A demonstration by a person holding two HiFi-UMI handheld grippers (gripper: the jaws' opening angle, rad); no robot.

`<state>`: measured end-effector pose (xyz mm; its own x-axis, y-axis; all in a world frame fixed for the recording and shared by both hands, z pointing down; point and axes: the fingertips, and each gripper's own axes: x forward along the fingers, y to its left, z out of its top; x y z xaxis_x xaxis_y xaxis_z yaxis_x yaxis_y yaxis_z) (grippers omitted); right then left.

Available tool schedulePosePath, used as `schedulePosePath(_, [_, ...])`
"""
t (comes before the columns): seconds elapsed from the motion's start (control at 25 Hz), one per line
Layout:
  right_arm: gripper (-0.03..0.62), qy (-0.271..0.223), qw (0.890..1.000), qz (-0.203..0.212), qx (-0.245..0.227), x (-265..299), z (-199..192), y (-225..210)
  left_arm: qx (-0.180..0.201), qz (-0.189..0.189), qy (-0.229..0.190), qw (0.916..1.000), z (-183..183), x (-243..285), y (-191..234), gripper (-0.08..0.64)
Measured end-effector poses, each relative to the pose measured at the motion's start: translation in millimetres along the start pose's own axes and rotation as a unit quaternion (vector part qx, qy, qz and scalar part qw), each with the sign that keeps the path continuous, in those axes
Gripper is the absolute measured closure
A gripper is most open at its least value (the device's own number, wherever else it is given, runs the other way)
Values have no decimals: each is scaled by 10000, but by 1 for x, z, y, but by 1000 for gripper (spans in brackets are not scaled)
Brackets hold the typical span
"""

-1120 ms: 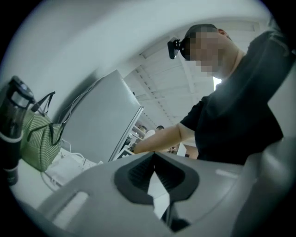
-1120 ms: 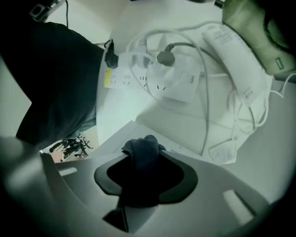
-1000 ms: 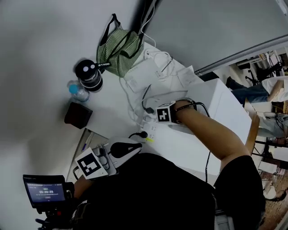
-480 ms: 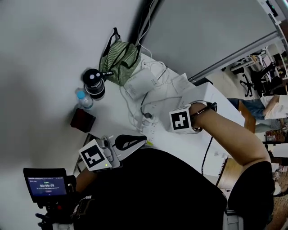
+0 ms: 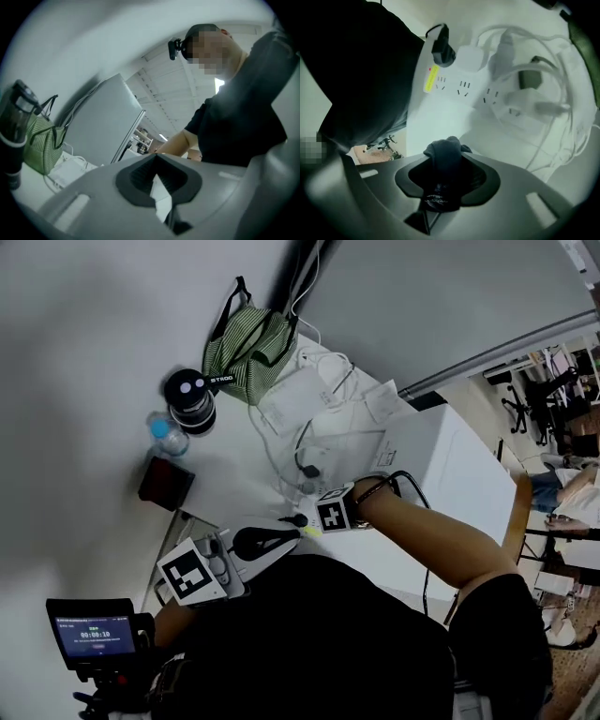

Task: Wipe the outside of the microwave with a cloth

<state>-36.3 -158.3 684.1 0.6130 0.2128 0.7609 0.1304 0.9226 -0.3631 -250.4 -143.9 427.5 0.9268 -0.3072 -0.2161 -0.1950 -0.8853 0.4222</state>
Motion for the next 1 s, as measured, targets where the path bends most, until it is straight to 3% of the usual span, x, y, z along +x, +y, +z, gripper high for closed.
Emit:
schedulePosePath(0.2, [451,212,9997,-113,-81,35,29,-20,-383,240,200,9988,-23,-14,6,557])
schedulePosePath(0.36, [451,47,9990,-448,-52,-9,21,-6,-271,-28,103,9996,-6,6,-2,557])
schedulePosePath(0.48, [448,-866,9882,-1254,163,-97,-10,22,16,-262,112,9996,17,38,-18,557])
schedulePosePath(0.56, [448,-1815,9664,-1688,687,-150,-52,44,216,-465,182,9985,26,68,-36,557])
schedulePosePath(0.6, [448,-2320,9488,-1863,1059,-169,-81,53,311,-613,230,9974,29,85,-44,557])
schedulePosePath(0.64, [448,-2862,9250,-1995,1508,-181,-116,61,394,-789,288,9957,31,104,-52,557])
schedulePosePath(0.68, [448,-3425,8939,-2065,2023,-185,-155,70,452,-963,350,9937,32,124,-60,557])
schedulePosePath(0.76, [448,-4432,8149,-2055,3118,-165,-243,96,494,-1210,467,9903,30,164,-79,557])
schedulePosePath(0.8, [448,-4879,7668,-2113,3595,-148,-292,112,503,-1273,531,9892,25,184,-91,557])
schedulePosePath(0.88, [448,-5758,6510,-2390,4330,-106,-392,141,518,-1296,654,9880,12,226,-114,557])
schedulePosePath(1.0, [448,-6889,4511,-2580,5054,-14,-519,174,359,-1249,672,9892,-10,289,-147,557])
